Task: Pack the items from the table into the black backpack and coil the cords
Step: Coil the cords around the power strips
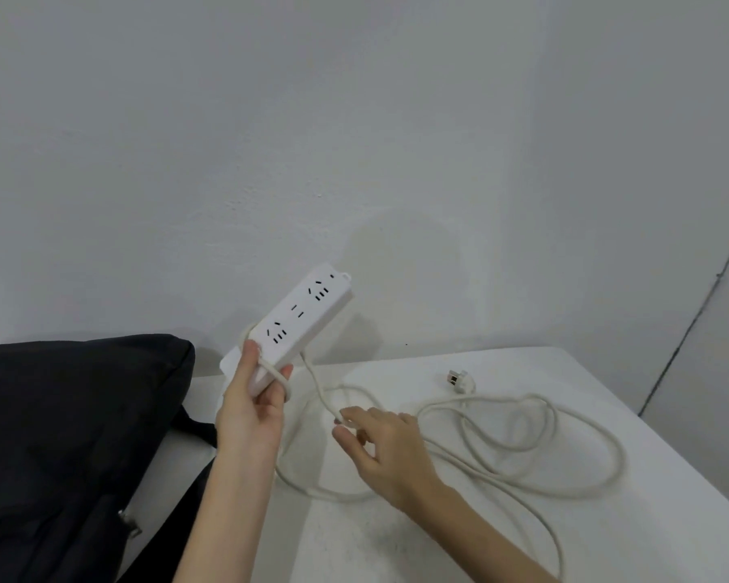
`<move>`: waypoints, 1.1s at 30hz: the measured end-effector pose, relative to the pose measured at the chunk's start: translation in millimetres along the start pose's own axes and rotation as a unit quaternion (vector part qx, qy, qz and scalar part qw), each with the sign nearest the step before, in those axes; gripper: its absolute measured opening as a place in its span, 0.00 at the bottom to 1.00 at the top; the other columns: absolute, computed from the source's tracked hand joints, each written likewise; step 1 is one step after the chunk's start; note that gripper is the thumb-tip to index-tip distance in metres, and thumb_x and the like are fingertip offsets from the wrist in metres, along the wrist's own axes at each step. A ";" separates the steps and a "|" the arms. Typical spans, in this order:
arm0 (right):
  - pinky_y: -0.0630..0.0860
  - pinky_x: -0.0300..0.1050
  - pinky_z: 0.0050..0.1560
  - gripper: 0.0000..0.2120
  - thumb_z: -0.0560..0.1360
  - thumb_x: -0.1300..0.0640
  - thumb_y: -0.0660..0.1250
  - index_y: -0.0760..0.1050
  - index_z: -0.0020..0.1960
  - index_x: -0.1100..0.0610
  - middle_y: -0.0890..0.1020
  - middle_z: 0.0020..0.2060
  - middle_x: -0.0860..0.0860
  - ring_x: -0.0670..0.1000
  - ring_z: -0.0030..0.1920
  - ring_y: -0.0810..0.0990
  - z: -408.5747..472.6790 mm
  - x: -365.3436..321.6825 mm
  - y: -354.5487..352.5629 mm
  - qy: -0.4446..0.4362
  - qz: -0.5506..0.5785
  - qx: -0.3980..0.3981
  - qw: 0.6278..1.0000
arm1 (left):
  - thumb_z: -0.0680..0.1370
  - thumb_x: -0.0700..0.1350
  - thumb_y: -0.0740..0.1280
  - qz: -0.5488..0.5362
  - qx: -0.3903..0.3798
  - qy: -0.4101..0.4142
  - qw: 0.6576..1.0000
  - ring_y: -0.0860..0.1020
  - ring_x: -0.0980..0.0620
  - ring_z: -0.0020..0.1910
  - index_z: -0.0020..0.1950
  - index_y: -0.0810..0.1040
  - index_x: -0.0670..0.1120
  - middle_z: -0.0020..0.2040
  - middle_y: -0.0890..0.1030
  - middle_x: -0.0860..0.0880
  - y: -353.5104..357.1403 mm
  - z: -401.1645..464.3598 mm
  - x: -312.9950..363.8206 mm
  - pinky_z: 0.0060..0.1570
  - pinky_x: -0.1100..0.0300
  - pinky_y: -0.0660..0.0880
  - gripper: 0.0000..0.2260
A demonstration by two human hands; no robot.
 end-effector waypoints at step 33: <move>0.66 0.38 0.24 0.14 0.72 0.51 0.71 0.72 0.34 0.56 0.69 0.20 0.52 0.50 0.19 0.69 45.0 -26.5 -81.5 0.177 0.410 -0.160 0.880 | 0.63 0.41 0.80 0.443 -0.063 0.401 0.799 0.76 0.66 0.40 0.53 0.72 0.50 0.42 0.77 0.60 7.9 -12.6 20.9 0.39 0.67 0.72 0.24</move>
Point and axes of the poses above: each hand's wrist, its own z-axis towards the middle knuckle, its own y-axis out of the palm, x = y × z, the point moved 3 cm from there along z, towards the middle knuckle
